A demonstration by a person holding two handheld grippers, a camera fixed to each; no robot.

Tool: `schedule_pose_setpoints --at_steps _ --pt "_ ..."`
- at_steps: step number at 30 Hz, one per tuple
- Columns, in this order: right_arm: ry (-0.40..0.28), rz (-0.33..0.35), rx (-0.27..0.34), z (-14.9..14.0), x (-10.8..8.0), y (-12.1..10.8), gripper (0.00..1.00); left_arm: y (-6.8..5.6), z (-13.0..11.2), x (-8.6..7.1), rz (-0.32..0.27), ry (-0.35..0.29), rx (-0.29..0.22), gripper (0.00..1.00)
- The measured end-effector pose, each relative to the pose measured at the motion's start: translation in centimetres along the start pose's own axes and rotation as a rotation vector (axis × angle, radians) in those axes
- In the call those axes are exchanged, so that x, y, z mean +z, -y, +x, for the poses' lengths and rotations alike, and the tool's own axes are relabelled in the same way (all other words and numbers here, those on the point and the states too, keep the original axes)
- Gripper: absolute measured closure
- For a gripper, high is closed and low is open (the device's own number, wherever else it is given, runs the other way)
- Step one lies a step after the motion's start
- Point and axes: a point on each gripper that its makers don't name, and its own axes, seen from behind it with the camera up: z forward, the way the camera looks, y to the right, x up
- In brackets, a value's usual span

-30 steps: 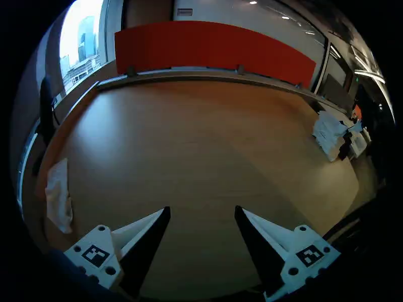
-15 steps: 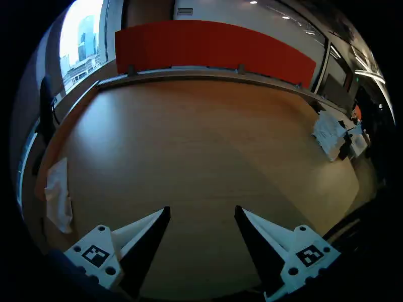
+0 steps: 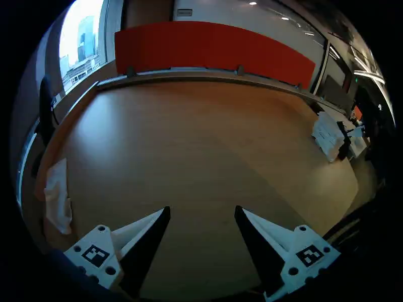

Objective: Fold towel

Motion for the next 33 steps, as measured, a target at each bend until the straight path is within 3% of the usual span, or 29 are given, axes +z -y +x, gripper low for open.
schedule_pose_setpoints --at_steps 9,15,26,33 --pt "-0.027 0.003 0.018 0.4 -0.7 0.7 0.00 0.2 0.2 -0.2 -0.002 -0.011 0.000 0.05" --pt "-0.079 0.009 0.063 1.3 -1.3 1.7 0.00 0.5 0.6 -0.4 0.000 -0.023 -0.005 0.05" --pt "-0.258 0.000 0.198 4.3 -3.2 3.8 0.00 0.8 1.4 -0.4 0.006 -0.042 -0.012 0.05" --pt "-0.396 -0.036 0.241 6.6 -4.8 4.2 0.00 0.7 1.9 -0.4 0.011 -0.054 -0.012 0.05"
